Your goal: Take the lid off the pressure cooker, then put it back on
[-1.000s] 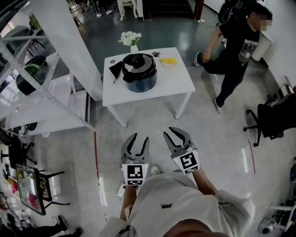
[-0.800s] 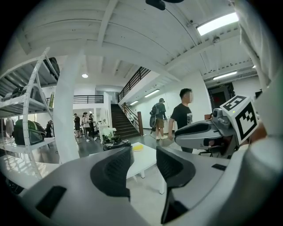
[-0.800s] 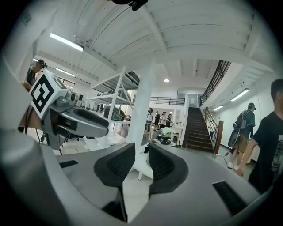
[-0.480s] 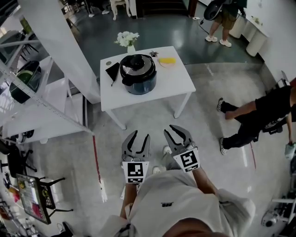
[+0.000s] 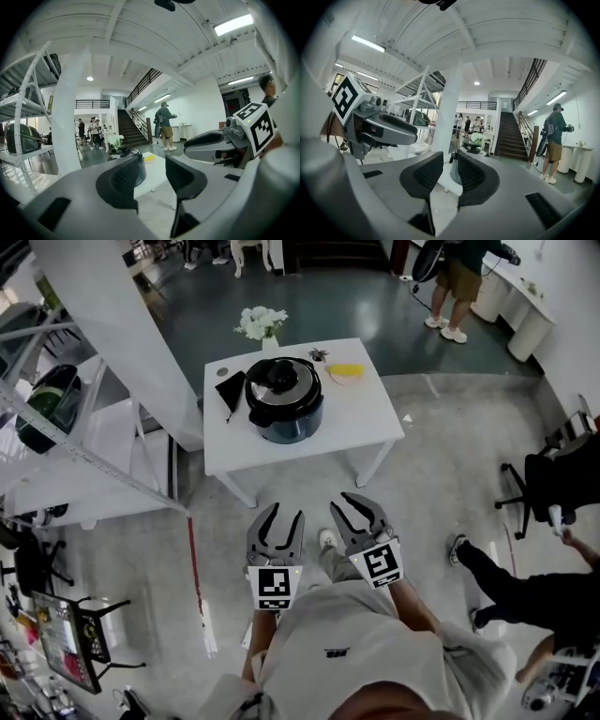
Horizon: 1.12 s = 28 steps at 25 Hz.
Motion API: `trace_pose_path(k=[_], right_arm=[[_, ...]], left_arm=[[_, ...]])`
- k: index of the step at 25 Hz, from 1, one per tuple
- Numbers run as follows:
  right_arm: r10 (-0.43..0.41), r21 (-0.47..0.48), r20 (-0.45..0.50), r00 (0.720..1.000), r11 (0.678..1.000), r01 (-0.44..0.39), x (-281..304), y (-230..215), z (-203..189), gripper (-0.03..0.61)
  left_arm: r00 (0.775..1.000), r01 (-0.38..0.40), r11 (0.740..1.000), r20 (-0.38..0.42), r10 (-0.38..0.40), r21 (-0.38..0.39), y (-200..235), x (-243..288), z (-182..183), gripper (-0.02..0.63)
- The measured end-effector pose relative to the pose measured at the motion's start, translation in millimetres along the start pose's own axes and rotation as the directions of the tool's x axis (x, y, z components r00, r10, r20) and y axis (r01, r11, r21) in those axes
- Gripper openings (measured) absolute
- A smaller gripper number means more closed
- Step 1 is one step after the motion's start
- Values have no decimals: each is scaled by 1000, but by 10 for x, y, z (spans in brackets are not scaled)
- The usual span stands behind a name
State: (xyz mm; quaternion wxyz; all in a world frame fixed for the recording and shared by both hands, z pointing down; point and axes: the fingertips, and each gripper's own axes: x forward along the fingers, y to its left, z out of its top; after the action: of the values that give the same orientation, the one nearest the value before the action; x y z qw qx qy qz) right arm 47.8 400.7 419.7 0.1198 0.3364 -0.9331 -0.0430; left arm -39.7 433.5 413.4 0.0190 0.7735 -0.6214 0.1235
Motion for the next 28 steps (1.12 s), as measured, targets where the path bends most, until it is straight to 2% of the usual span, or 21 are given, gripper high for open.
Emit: trace_pose_path(k=[15,28], right_arm=[[78,2,-4,997,997,-78,871,-926,42,101],[161,31,-15,987,986,-161,1479,-1486,-20,101]], left_arm=[[996,-61,998,-59,60,-8,355,1129,218,193],[987,-126,992,-101,126,2,579,1883,324,193]])
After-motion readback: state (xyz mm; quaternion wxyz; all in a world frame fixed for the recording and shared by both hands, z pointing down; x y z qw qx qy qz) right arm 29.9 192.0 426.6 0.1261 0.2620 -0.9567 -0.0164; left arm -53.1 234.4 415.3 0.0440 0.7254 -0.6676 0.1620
